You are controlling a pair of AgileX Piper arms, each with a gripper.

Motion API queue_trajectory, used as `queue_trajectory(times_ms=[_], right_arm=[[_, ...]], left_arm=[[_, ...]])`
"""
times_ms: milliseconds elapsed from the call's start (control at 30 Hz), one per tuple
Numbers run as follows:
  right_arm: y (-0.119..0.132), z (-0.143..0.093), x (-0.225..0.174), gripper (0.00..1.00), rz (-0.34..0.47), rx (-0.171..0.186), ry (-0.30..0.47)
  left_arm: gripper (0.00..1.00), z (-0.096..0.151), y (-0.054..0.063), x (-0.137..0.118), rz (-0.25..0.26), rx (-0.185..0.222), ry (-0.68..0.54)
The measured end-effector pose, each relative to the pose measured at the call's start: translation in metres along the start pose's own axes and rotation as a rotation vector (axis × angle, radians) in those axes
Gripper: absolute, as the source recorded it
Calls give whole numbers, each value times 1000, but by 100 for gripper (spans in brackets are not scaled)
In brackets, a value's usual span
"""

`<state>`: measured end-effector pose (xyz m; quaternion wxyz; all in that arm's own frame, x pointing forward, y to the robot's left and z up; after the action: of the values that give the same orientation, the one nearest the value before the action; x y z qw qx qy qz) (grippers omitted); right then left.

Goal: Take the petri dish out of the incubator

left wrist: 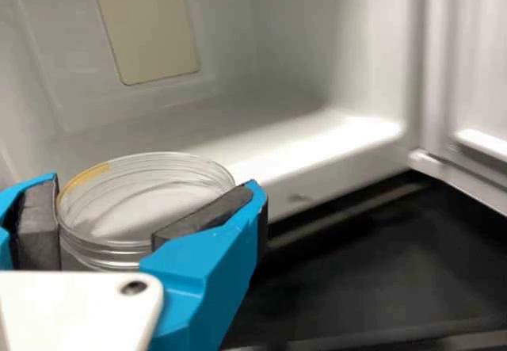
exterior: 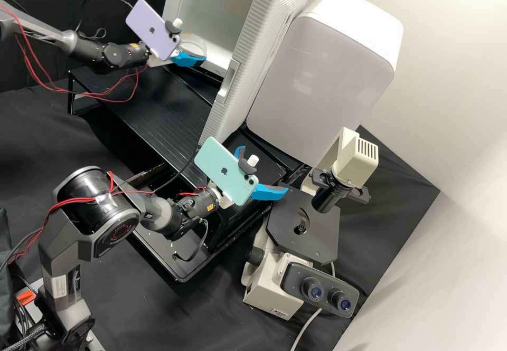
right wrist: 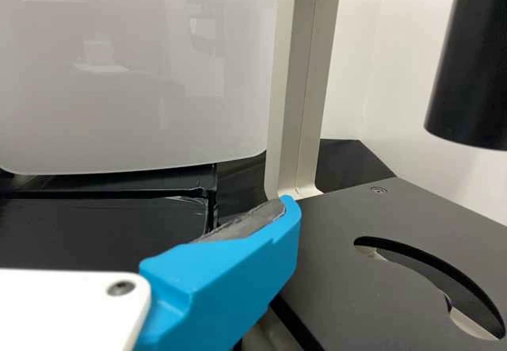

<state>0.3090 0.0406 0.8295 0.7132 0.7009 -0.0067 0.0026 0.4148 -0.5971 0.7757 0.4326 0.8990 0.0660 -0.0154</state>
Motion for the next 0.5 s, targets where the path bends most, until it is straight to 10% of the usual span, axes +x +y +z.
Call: queue_trajectory(times_ms=[500], right_arm=[[0, 0, 0, 100, 0, 0, 0]], left_arm=[[0, -7, -15, -75, -37, -103, -197]])
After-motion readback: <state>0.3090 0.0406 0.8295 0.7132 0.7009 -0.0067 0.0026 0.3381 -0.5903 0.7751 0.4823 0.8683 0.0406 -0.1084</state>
